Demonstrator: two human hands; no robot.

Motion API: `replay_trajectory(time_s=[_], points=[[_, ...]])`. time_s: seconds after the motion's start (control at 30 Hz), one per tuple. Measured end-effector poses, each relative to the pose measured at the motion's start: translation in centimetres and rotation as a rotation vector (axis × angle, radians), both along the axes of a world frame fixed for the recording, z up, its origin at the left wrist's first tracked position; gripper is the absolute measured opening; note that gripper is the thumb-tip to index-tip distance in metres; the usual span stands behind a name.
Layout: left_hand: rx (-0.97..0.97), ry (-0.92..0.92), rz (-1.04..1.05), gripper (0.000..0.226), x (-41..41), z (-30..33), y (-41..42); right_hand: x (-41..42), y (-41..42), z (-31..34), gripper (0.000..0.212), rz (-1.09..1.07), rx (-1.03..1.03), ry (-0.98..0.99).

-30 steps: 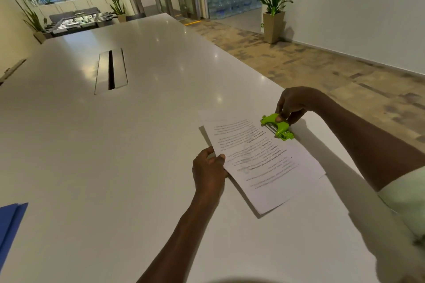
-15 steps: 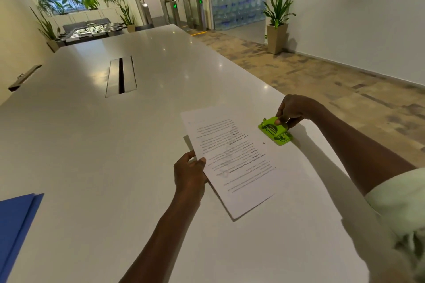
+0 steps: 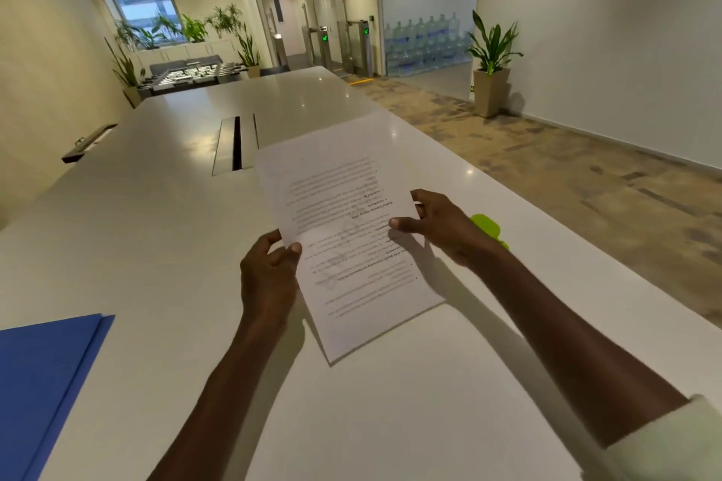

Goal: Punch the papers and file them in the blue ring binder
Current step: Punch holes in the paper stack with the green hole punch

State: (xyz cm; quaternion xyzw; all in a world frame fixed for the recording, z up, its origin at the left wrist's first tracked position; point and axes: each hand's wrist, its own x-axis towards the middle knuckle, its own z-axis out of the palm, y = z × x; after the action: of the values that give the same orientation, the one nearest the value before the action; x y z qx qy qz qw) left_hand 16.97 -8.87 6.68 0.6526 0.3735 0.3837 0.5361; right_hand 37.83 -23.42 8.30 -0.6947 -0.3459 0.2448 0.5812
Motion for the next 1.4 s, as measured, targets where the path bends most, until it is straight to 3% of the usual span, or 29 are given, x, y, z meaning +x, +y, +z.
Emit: replay_trajectory(time_s=[0.23,0.47,0.6,0.67,0.73,0.8,0.93,1.03,1.13,1.23,1.33,1.4], points=[[0.324,-0.066,0.139,0.020,-2.0,4.4,-0.2,-3.3,1.3,3.6,0.031,-0.111,0.260,-0.119],[0.256,0.021,0.137,0.012,-2.3,-0.9,-1.3,-5.9,1.3,-3.2,0.033,-0.109,0.178,-0.168],[0.333,0.051,0.145,0.011,-1.7,0.1,-0.9,-5.5,1.6,-2.7,0.043,-0.159,0.157,-0.151],[0.434,0.072,0.144,0.010,-1.5,1.6,-0.3,-5.2,1.8,-1.1,0.064,-0.248,0.126,-0.197],[0.517,0.099,0.118,0.012,-1.3,3.2,0.1,-5.2,1.8,0.8,0.091,-0.380,0.148,-0.388],[0.578,0.137,0.081,0.016,-1.1,4.8,0.7,-5.4,1.4,3.2,0.103,-0.503,0.209,-0.721],[0.896,0.303,0.043,0.016,-0.7,8.3,1.8,-6.7,1.1,8.6,0.097,-0.522,0.188,-1.405],[1.183,0.402,-0.004,0.013,-0.1,11.2,1.3,-7.6,2.0,10.8,0.077,-0.433,-0.007,-1.713],[1.426,0.507,-0.047,0.024,0.8,13.3,0.7,-8.3,3.2,11.2,0.052,-0.322,-0.152,-1.645],[1.575,0.587,-0.098,0.029,1.8,13.8,0.2,-8.3,3.8,10.8,0.009,-0.304,-0.173,-1.490],[1.636,0.525,-0.058,0.037,2.0,13.8,0.8,-7.8,4.1,9.8,0.006,-0.357,-0.127,-1.279],[1.586,0.390,0.111,0.054,1.5,13.4,1.5,-7.2,4.1,9.4,0.002,-0.390,-0.099,-1.087]])
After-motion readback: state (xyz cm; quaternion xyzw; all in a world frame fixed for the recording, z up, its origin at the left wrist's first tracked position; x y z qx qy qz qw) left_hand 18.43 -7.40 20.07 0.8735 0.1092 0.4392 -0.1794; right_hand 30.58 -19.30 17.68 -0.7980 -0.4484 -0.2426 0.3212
